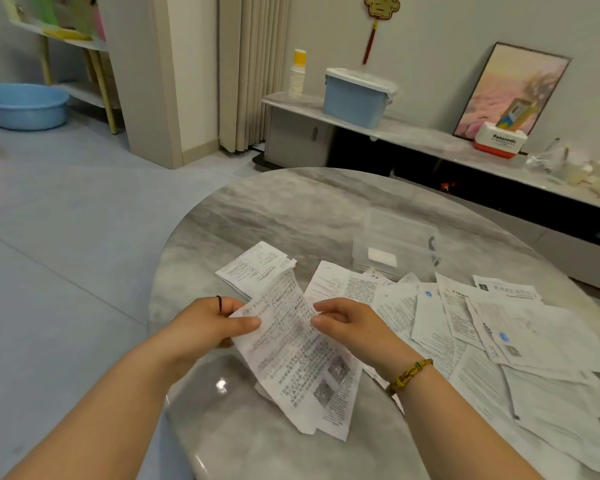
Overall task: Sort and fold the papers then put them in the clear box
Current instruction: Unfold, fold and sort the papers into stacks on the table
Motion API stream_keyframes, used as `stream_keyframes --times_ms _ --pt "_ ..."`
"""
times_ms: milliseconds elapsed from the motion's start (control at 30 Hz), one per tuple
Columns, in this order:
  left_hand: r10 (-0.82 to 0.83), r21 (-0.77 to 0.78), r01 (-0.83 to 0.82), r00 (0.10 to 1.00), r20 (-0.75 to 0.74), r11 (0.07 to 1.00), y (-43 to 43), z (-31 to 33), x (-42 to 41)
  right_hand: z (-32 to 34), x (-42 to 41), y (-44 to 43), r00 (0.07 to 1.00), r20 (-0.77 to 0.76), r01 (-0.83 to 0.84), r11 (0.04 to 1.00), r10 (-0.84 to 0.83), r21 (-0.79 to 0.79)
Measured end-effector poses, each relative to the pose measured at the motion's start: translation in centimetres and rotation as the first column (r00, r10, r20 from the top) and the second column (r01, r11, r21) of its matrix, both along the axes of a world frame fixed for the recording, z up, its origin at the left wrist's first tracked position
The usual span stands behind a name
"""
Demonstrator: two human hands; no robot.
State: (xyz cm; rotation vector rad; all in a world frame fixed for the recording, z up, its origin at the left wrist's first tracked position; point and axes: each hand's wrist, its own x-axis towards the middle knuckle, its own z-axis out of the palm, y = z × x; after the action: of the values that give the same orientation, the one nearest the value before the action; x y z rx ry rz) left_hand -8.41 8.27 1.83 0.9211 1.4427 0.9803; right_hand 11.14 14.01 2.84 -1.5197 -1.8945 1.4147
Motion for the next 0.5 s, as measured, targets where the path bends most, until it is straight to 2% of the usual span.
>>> stream_keyframes --times_ms 133,267,333,500 --pt "-0.069 0.048 0.059 0.97 0.234 0.997 -1.0 1.6 1.5 0.8 3.1 -2.5 0.983 -0.146 0.099 0.992 -0.109 -0.076" --pt "-0.102 0.049 0.091 0.943 0.316 0.995 -1.5 2.0 3.4 1.4 4.8 -4.7 0.98 -0.193 0.032 0.996 -0.047 -0.082" --pt "-0.105 0.027 0.101 0.949 0.298 0.994 -1.6 2.0 4.4 1.3 5.6 -5.4 0.969 -0.23 0.079 0.994 -0.093 -0.07" --pt "-0.312 -0.072 0.324 0.94 0.138 0.943 -2.2 0.9 6.3 0.2 7.6 -6.3 0.913 -0.288 0.275 0.957 -0.29 -0.092"
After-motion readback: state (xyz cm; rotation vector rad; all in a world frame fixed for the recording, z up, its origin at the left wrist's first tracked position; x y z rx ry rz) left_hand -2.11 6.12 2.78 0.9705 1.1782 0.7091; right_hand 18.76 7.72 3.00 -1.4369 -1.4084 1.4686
